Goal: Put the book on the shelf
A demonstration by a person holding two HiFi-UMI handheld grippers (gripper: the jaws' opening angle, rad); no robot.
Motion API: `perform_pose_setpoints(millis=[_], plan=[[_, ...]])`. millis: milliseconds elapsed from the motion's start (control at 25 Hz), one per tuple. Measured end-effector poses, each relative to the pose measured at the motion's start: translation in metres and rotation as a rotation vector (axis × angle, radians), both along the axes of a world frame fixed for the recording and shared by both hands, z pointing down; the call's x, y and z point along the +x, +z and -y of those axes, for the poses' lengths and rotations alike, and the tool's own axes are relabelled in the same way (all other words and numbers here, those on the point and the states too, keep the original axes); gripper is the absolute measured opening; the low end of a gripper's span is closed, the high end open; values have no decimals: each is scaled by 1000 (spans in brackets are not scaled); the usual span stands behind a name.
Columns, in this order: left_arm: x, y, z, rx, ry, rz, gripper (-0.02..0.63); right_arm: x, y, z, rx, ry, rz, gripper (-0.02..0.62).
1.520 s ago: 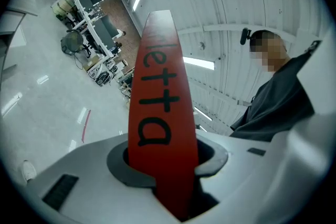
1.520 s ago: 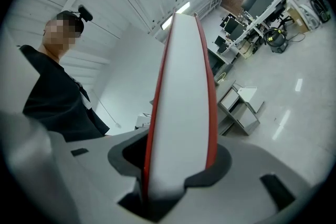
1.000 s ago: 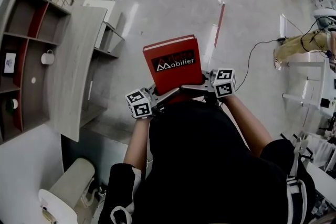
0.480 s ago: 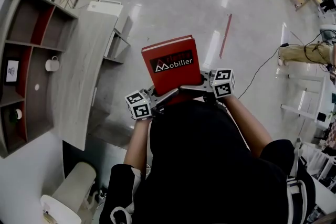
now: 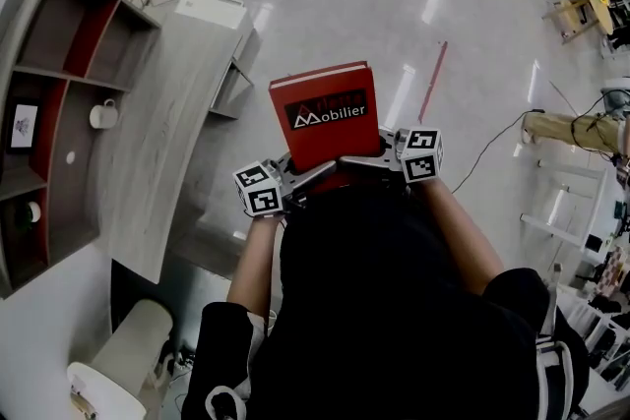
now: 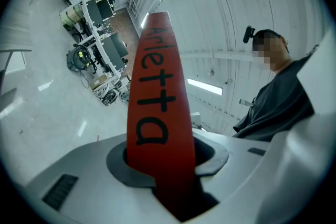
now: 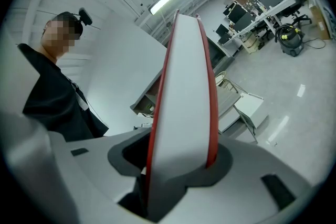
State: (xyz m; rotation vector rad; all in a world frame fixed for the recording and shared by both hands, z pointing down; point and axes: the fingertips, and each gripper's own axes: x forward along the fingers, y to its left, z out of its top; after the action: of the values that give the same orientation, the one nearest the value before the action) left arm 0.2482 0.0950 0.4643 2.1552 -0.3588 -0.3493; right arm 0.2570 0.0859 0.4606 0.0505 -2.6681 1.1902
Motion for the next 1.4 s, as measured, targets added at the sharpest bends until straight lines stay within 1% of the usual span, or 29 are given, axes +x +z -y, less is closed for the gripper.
perform_pose_setpoints(millis=[120,240,400,520,640,800,880,1000,1120,1240,1400], plan=[[1,-1,-1,3,-26,23,167,0,2,-1,-17,-12,4,184],[0,0,0,2,-70,58,167,-1,4,1,-21,-61,-9,199],[-3,-4,-1,-13,-149,72,167,-3,1,2,-15,-131,1,206],[-26,-4,1,-18,-226,80,167,-28,1,5,-11,-209,11,207],[-56,-1,8,-26,-327,97,167,-59,4,12,-17,-305,26,207],[-98,1,29,-48,-472,121,167,-103,6,35,-22,-440,64,206],[-106,1,38,-56,-534,151,167,-112,7,44,-31,-503,89,207],[-122,4,59,-85,-613,193,167,-128,12,65,-70,-583,109,207],[-142,5,86,-117,-685,202,167,-150,15,91,-97,-655,122,209],[-157,7,117,-138,-736,202,167,-166,15,124,-104,-692,127,209],[-165,11,162,-161,-775,203,167,-174,20,169,-121,-700,125,207]])
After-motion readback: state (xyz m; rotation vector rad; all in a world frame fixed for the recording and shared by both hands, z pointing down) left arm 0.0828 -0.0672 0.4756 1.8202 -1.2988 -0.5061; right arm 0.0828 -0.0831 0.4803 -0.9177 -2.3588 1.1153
